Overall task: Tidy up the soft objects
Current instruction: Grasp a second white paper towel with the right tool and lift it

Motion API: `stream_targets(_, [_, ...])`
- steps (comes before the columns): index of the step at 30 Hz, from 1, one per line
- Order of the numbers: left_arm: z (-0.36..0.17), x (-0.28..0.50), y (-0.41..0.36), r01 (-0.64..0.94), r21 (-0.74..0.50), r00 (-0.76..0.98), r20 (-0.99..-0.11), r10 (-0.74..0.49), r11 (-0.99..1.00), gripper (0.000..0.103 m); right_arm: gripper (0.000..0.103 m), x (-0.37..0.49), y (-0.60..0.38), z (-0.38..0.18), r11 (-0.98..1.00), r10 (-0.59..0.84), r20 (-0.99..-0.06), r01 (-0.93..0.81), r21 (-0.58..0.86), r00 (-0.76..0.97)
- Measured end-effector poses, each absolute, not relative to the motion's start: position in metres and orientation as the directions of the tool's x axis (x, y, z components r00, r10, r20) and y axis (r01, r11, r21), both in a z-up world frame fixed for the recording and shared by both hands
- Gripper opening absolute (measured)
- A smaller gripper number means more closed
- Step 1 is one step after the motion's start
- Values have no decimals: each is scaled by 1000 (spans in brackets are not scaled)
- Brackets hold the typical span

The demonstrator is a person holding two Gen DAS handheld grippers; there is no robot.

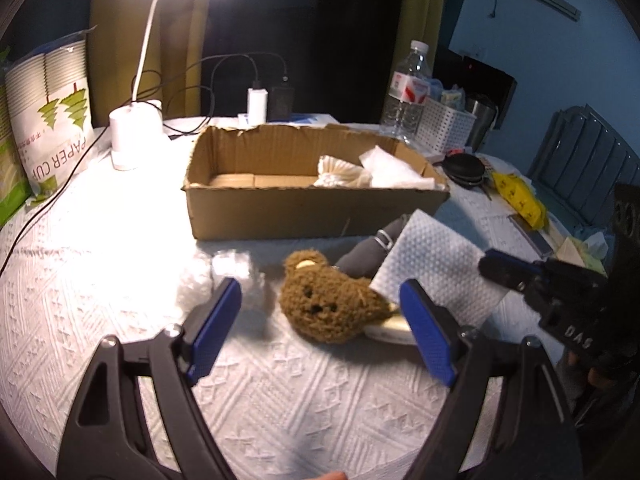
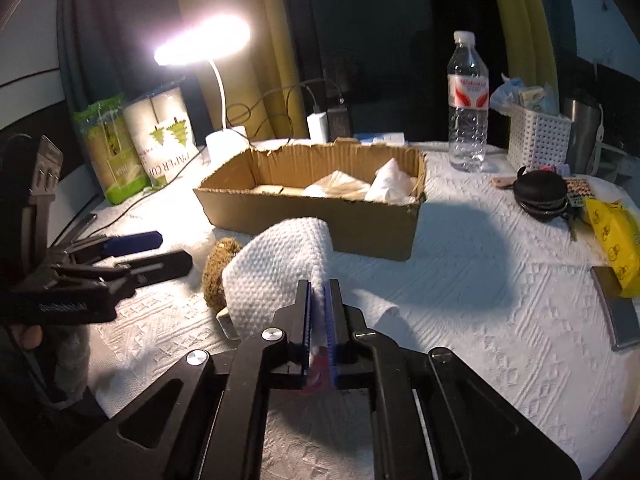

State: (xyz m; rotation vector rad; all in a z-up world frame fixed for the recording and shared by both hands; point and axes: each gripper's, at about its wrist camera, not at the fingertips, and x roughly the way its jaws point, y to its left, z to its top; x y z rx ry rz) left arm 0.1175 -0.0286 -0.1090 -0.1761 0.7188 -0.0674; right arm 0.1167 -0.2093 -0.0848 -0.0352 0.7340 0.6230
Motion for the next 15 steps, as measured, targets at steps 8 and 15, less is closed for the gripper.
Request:
stream_targets(8, [-113,123,-51,18,-159,731,-671,-122,987,83,5,116,-239,-69,825,527,-589,-534,183,613])
stream_targets(15, [-112,124,-60,15,-156,730,-673,-117,988,83,46,131,-229,-91,805,552,-630,-546,232,546])
